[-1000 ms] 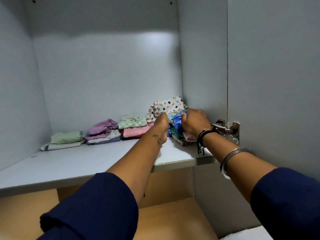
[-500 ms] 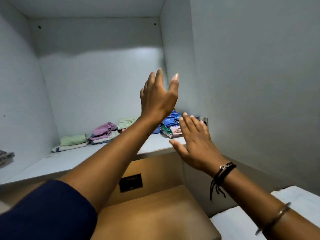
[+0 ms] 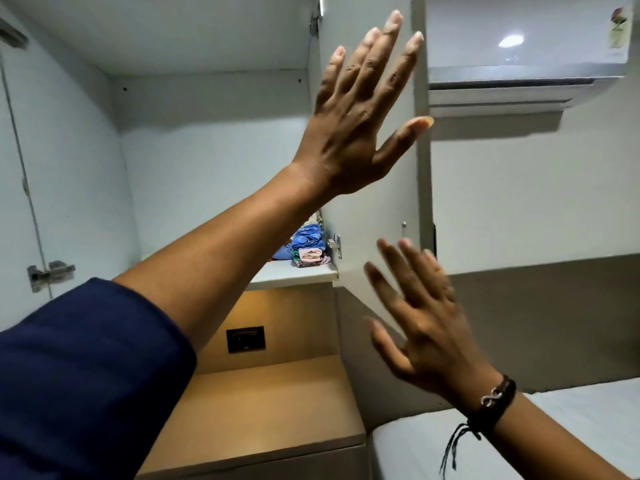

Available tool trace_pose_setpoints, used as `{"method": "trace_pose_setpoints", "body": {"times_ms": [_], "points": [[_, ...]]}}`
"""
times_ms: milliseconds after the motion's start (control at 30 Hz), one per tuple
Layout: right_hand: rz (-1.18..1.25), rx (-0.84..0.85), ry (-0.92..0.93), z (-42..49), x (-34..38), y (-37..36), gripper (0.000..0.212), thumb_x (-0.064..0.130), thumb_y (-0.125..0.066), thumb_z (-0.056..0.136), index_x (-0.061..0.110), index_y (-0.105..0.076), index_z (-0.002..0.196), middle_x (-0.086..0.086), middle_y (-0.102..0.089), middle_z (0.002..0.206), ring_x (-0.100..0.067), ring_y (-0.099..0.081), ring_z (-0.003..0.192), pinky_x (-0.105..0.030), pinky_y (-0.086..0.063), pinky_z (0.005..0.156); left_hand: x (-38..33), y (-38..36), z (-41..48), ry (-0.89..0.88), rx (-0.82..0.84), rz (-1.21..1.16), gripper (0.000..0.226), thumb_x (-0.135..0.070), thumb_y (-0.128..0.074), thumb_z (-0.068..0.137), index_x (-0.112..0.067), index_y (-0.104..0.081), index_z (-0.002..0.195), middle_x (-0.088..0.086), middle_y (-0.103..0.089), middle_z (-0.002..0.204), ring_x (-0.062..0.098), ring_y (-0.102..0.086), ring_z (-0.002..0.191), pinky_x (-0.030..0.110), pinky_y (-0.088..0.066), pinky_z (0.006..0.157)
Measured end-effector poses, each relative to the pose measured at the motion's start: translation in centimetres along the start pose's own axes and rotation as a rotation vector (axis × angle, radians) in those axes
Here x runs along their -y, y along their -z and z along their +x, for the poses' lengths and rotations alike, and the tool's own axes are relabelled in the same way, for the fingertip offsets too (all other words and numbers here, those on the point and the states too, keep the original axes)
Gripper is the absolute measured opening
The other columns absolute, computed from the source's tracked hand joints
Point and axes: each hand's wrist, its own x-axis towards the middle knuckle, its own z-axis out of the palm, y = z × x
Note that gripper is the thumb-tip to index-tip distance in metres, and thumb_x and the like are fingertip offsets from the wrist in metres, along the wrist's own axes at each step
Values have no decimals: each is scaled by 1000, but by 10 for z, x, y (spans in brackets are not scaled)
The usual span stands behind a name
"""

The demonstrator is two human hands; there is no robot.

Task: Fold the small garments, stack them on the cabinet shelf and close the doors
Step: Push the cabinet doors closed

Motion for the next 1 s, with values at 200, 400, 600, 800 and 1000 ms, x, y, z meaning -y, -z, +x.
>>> {"method": "trace_pose_setpoints", "body": {"times_ms": [200, 400, 600, 800, 1000], "points": [[199, 85, -281, -31, -56, -14, 84, 50, -40, 91, 1, -7, 150, -18, 6, 160, -30, 3, 149, -56, -14, 117, -35, 0, 35, -188, 296, 262, 74, -66, -21, 94, -21, -30, 152, 14, -12, 163, 28, -7, 151, 49, -4, 122], [386, 154, -251, -39, -42, -33, 88, 62, -25, 91, 8, 11, 150, -10, 19, 159, -24, 12, 148, -47, -2, 118, -25, -4, 25, -106, 376, 346, 75, -61, -24, 94, -17, -21, 155, 12, -9, 164, 26, -4, 152, 46, -5, 123], [437, 169, -134, -26, -14, -47, 85, 60, -25, 92, 7, 2, 151, -13, 19, 159, -27, 12, 148, -51, 1, 118, 5, 20, 0, -91, 389, 401, 78, -61, -23, 96, -12, -16, 155, 15, -9, 163, 28, -6, 151, 44, -9, 123], [542, 112, -65, -9, 19, -77, 86, 64, -22, 91, 6, 6, 150, -18, 16, 158, -35, 8, 148, -58, -2, 118, 34, 42, -21, -71, 394, 480, 74, -54, -29, 95, -4, -35, 148, 19, -25, 159, 31, -19, 149, 45, -13, 122], [524, 106, -57, 6, 49, -118, 95, 75, -20, 84, 17, 15, 149, -22, 14, 158, -38, 5, 147, -67, 4, 113, 62, 55, -33, -16, 520, 636, 92, -70, -20, 89, 2, -43, 142, 25, -31, 154, 35, -19, 148, 49, -5, 121]]}}
